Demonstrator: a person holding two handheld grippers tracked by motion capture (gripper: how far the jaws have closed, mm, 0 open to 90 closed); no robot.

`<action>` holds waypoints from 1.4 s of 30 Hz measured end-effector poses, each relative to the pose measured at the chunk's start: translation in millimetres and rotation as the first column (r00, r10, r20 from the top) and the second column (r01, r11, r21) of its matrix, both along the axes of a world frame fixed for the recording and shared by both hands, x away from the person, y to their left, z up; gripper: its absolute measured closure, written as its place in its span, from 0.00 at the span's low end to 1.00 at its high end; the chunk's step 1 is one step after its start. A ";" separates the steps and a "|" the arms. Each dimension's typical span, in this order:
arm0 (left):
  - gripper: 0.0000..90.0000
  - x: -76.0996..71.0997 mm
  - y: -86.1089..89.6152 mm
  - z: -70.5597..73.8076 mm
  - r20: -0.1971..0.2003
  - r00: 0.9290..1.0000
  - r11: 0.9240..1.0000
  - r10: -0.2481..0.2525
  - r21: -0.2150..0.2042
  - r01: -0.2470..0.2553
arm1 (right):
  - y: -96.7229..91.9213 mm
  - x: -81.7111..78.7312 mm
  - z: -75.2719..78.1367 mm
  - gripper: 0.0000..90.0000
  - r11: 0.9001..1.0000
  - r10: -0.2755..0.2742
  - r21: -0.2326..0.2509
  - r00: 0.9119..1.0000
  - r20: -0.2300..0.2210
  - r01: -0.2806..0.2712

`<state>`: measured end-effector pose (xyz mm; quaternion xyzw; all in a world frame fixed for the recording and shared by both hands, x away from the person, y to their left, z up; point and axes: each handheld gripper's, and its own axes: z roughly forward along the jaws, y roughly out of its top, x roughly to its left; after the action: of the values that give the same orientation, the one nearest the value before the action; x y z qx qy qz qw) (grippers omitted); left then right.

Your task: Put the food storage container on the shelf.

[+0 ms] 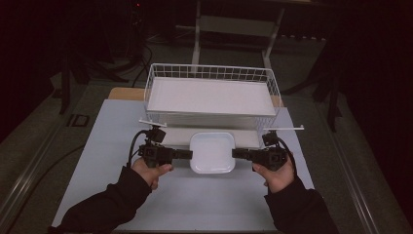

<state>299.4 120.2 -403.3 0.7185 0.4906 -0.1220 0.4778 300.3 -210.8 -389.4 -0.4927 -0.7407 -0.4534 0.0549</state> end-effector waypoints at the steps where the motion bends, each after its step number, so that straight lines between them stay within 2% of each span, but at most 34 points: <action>1: 0.87 0.0 0.0 0.0 0.000 1.000 1.000 0.000 0.000 0.000 | 1.0 0.8 8.6 0.87 1.000 0.000 0.000 1.000 0.018 0.000; 6: 0.87 6.6 -0.5 26.0 0.046 0.999 1.000 0.008 0.009 -0.008 | 2.5 5.8 29.2 0.88 1.000 -0.009 -0.004 0.998 0.057 0.009; 9: 0.87 10.4 -0.6 34.3 0.057 0.998 1.000 0.011 -0.010 -0.011 | 1.4 8.8 38.1 0.88 1.000 -0.015 0.005 0.997 0.076 0.015; 11: 0.87 14.8 -3.6 48.5 0.091 0.996 1.000 0.020 0.001 -0.020 | -0.5 13.9 50.3 0.88 1.000 -0.027 0.012 0.995 0.096 0.026; 19: 0.87 33.4 -7.1 75.6 0.117 0.993 1.000 0.021 0.003 -0.022 | -3.4 28.1 76.4 0.88 0.999 -0.051 0.024 0.989 0.140 0.048; 27: 0.87 53.8 -11.1 90.5 0.145 0.988 0.999 0.043 0.022 -0.047 | -4.6 52.0 86.1 0.87 0.998 -0.065 0.034 0.987 0.147 0.061; 31: 0.87 64.8 -12.0 94.5 0.138 0.989 0.998 0.057 0.027 -0.062 | -3.4 63.6 90.8 0.87 0.997 -0.070 0.028 0.986 0.148 0.067; 34: 0.87 72.2 -11.8 97.7 0.143 0.986 0.996 0.080 0.026 -0.084 | -0.8 75.0 95.5 0.87 0.997 -0.078 0.025 0.986 0.146 0.075; 37: 0.87 83.1 -9.2 99.6 0.130 0.987 0.995 0.094 0.028 -0.098 | 2.7 85.5 97.9 0.87 0.996 -0.085 0.020 0.986 0.141 0.083; 42: 0.87 95.3 -7.4 101.1 0.127 0.986 0.992 0.106 0.052 -0.113 | 10.1 98.7 101.3 0.87 0.996 -0.091 0.005 0.986 0.137 0.091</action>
<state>394.7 112.8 -302.2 0.7104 0.5021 -0.0360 0.4918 398.9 -200.7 -288.1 -0.4936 -0.7198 -0.4879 -0.0172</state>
